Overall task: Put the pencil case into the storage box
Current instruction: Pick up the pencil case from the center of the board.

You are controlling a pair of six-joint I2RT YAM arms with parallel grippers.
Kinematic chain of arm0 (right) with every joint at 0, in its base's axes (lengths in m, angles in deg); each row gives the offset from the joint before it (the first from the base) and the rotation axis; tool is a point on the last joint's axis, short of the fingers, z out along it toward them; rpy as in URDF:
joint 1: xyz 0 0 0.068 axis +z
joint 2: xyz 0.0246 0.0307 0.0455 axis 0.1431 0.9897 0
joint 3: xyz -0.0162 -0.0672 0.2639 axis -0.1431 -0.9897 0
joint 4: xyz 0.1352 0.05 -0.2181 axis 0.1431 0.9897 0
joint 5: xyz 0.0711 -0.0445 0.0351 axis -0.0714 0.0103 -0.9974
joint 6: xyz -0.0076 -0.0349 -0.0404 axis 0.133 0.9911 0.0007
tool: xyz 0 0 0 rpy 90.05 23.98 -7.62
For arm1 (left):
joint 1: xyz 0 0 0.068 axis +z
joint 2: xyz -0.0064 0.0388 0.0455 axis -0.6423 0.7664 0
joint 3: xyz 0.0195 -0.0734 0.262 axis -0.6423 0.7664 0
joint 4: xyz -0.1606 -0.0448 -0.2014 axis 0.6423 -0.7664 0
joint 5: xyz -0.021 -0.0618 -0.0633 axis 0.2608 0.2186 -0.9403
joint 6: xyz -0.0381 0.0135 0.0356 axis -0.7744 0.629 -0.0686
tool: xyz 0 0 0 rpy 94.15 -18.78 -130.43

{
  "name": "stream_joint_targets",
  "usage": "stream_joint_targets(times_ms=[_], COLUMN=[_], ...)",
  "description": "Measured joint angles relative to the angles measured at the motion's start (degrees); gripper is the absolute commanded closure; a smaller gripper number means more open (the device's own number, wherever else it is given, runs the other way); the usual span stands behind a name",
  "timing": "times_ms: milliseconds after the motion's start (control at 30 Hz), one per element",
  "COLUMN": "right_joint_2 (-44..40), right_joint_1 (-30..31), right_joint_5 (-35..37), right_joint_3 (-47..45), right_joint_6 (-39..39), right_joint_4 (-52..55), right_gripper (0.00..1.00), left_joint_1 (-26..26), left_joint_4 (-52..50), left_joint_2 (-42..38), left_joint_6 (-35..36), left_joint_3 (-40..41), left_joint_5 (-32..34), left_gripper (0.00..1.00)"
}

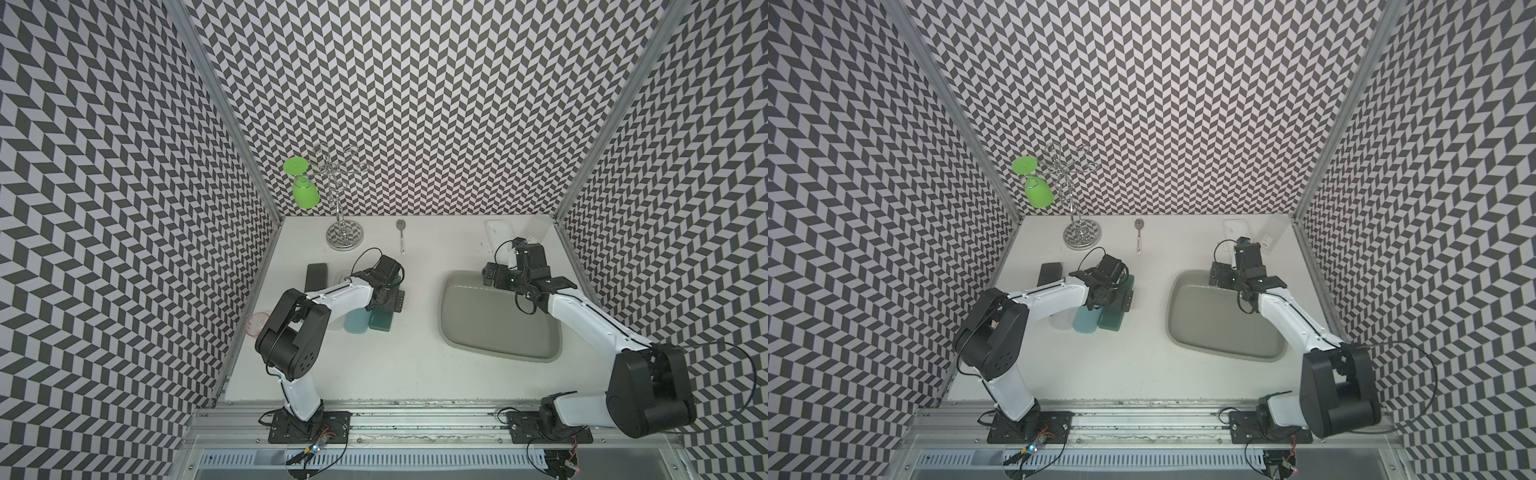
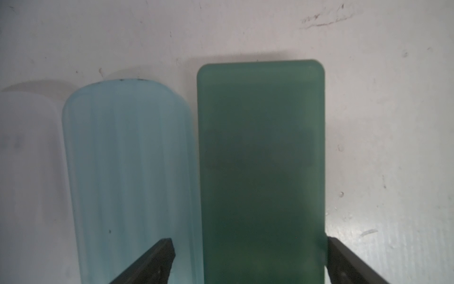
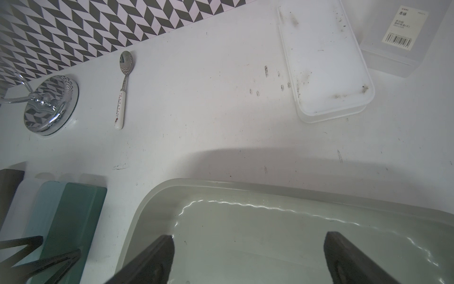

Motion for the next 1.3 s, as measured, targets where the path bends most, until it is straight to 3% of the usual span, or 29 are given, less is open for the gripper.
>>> stream_joint_targets(times_ms=[300,867,933,1033,1067,1300], right_joint_2=[-0.02,-0.61,-0.63,-0.63,-0.63,-0.92], right_joint_1=[0.0,-0.04,-0.07,-0.07,-0.11,-0.42], right_joint_5=[0.02,0.24,0.31,0.33,0.33,0.72], right_joint_3=[-0.04,-1.07,-1.07,-1.07,-1.07,-1.03], right_joint_6=[0.63,1.42,1.49,1.51,1.51,1.51], right_joint_4=[0.39,0.5,0.5,0.5,0.5,1.05], right_gripper=[0.0,0.0,0.0,0.0,0.0,0.01], left_joint_1=[-4.5,-6.14,-6.19,-6.25,-6.25,-6.36], left_joint_4=[-2.01,-5.46,-6.25,-6.88,-6.93,-10.32], left_joint_2=[1.31,8.02,8.17,8.83,9.07,9.92], left_joint_6=[-3.1,-4.61,-4.5,-4.09,-4.0,-4.2], left_joint_3=[-2.08,-8.5,-8.9,-9.81,-10.16,-12.85], left_joint_5=[-0.09,0.76,0.85,0.79,0.79,1.77], left_gripper=[0.0,0.0,0.04,0.27,0.3,0.27])
